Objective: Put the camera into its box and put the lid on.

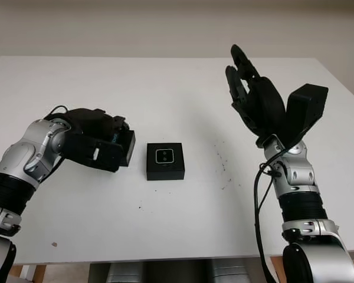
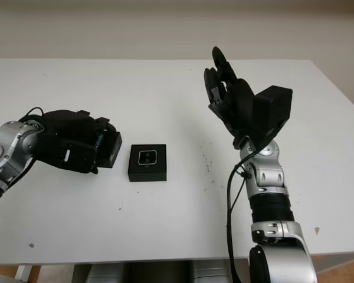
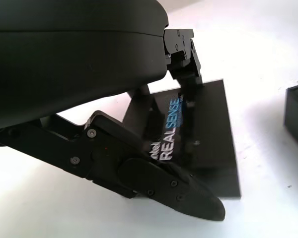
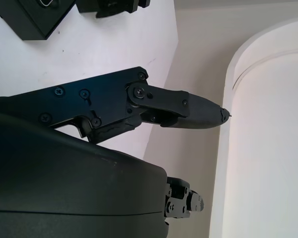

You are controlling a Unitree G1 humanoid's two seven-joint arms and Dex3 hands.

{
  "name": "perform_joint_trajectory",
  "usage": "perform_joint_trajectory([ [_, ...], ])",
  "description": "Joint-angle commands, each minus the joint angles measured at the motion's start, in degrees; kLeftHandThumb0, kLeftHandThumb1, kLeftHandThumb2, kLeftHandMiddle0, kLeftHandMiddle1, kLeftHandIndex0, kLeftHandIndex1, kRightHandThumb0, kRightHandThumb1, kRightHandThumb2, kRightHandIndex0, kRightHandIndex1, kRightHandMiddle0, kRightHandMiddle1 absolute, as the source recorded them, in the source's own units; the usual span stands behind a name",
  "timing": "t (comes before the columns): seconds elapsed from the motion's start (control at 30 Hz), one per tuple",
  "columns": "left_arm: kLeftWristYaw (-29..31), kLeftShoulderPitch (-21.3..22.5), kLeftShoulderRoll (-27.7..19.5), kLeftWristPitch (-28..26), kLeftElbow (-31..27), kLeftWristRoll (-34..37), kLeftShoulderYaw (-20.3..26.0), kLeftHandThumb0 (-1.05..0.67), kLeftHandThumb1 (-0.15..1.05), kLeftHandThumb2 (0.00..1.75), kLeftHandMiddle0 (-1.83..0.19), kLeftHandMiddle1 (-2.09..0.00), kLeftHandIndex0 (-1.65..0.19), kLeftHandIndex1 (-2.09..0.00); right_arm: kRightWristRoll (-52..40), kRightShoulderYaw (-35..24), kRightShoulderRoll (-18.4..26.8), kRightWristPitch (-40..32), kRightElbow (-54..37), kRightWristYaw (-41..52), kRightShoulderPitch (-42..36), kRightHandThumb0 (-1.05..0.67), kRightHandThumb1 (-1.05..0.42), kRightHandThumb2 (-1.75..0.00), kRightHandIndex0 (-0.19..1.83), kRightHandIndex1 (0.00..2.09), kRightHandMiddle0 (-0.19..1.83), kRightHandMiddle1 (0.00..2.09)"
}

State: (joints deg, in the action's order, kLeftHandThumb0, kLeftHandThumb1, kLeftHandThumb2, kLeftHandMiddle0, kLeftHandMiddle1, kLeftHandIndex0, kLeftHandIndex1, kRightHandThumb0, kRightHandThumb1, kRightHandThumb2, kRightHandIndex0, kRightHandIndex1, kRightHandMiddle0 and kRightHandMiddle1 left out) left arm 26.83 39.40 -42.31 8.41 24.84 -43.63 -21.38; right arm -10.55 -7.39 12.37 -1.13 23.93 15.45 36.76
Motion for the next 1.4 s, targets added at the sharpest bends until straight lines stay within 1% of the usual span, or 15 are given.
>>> perform_joint_trajectory([
  [0.0, -3.5, -0.8, 0.1, 1.2, 0.7, 0.3, 0.9, -0.70, 0.96, 0.06, 0.19, -1.78, 0.19, -1.69, 0.1, -0.3, 0.0, 0.8, -1.1, -0.2, 0.0, -0.60, -1.05, -0.53, -0.06, 0.07, -0.05, 0.08],
  [0.1, -7.8, -2.1, -0.1, 1.9, 0.9, -1.1, 0.2, -0.57, 1.01, 0.07, 0.19, -1.87, 0.19, -1.72, 0.0, -0.3, -0.1, 0.9, -1.3, -0.2, -0.1, -0.60, -1.05, -0.52, -0.05, 0.07, -0.05, 0.08],
  [0.2, -10.8, -2.7, -0.4, 2.8, 1.2, -3.0, -0.7, -0.48, 1.04, 0.11, 0.09, -1.89, 0.08, -1.78, -0.1, -0.4, -0.1, 0.7, -1.6, -0.2, -0.3, -0.60, -1.05, -0.52, -0.05, 0.07, -0.05, 0.08],
  [0.33, -13.3, -3.7, -0.1, 3.9, 2.1, -3.6, -0.7, -0.40, 1.05, 0.16, -0.11, -2.08, -0.03, -1.90, 0.0, -0.3, 0.1, 1.1, -1.6, 0.0, -0.5, -0.59, -1.05, -0.51, -0.05, 0.07, -0.05, 0.08],
  [0.47, -13.5, -4.5, -0.3, 3.9, 2.1, -3.7, -0.5, -0.35, 1.05, 0.20, -0.16, -2.09, 0.02, -1.91, -0.4, -0.5, -0.3, 1.2, -1.6, -0.1, -0.6, -0.59, -1.05, -0.50, -0.03, 0.07, -0.03, 0.09],
  [0.53, -13.7, -4.9, -0.3, 3.2, 1.6, -3.8, -0.3, -0.33, 1.05, 0.22, -0.13, -2.09, 0.08, -2.00, -0.4, -0.4, -0.3, 1.2, -1.8, -0.2, -0.7, -0.60, -1.05, -0.50, -0.03, 0.08, -0.02, 0.09],
  [0.6, -13.5, -4.9, -0.4, 2.3, 0.9, -4.0, -0.2, -0.31, 1.05, 0.21, -0.28, -2.09, 0.06, -1.92, -0.3, -0.3, -0.3, 0.9, -2.2, -0.2, -0.9, -0.59, -1.05, -0.50, -0.03, 0.07, -0.02, 0.09],
  [0.7, -8.9, -4.1, -0.1, -1.6, -2.1, -1.1, 2.1, -0.27, 1.05, 0.21, -0.24, -2.09, -0.04, -1.77, -0.6, -0.2, -0.2, 0.8, -2.1, 0.5, -1.1, -0.58, -1.05, -0.51, -0.05, 0.06, -0.04, 0.09],
  [0.77, -5.5, -3.3, 0.6, -5.0, -4.4, 1.3, 3.7, -0.25, 1.05, 0.22, -0.33, -2.09, -0.02, -2.01, -0.5, -0.1, -0.3, 0.6, -2.4, 0.6, -1.2, -0.57, -1.05, -0.52, -0.05, 0.06, -0.04, 0.09],
  [0.87, -1.4, -2.1, 1.1, -9.2, -7.0, 3.6, 5.0, -0.25, 1.05, 0.24, -0.34, -2.09, -0.01, -2.08, -0.3, 0.2, -0.3, -0.3, -3.2, 0.6, -1.4, -0.57, -1.05, -0.52, -0.05, 0.06, -0.04, 0.09],
  [0.97, 3.9, 0.3, 1.4, -13.4, -9.9, 5.9, 6.0, -0.27, 1.05, 0.24, -0.37, -2.09, -0.09, -2.09, 0.4, 0.9, -0.1, -1.8, -4.3, 0.5, -1.7, -0.58, -1.05, -0.53, -0.07, 0.05, -0.06, 0.08],
  [1.03, 8.0, 2.5, 1.1, -16.1, -11.9, 5.8, 5.5, -0.28, 1.05, 0.23, -0.29, -2.09, -0.07, -2.09, 0.6, 1.2, -0.2, -1.8, -4.3, 0.8, -1.9, -0.58, -1.05, -0.53, -0.08, 0.05, -0.07, 0.07],
  [1.1, 10.5, 3.7, 1.0, -18.0, -13.4, 5.3, 5.1, -0.29, 1.05, 0.22, -0.16, -2.09, -0.03, -1.97, 0.7, 1.4, -0.4, -1.9, -4.4, 0.9, -2.1, -0.58, -1.05, -0.53, -0.08, 0.04, -0.08, 0.07],
  [1.2, 13.4, 5.3, 1.3, -20.6, -15.0, 4.5, 4.5, -0.29, 1.05, 0.21, -0.12, -2.09, -0.04, -1.92, 0.7, 1.8, -1.0, -1.9, -4.0, 0.7, -2.1, -0.58, -1.05, -0.55, -0.10, 0.04, -0.11, 0.05],
  [1.37, 17.8, 7.9, 2.3, -22.6, -15.7, 4.0, 3.1, -0.30, 1.05, 0.22, -0.25, -2.09, -0.06, -2.07, 1.1, 2.6, -2.3, -2.9, -4.3, -0.5, -2.5, -0.64, -1.05, -0.60, -0.13, 0.03, -0.14, 0.04],
])
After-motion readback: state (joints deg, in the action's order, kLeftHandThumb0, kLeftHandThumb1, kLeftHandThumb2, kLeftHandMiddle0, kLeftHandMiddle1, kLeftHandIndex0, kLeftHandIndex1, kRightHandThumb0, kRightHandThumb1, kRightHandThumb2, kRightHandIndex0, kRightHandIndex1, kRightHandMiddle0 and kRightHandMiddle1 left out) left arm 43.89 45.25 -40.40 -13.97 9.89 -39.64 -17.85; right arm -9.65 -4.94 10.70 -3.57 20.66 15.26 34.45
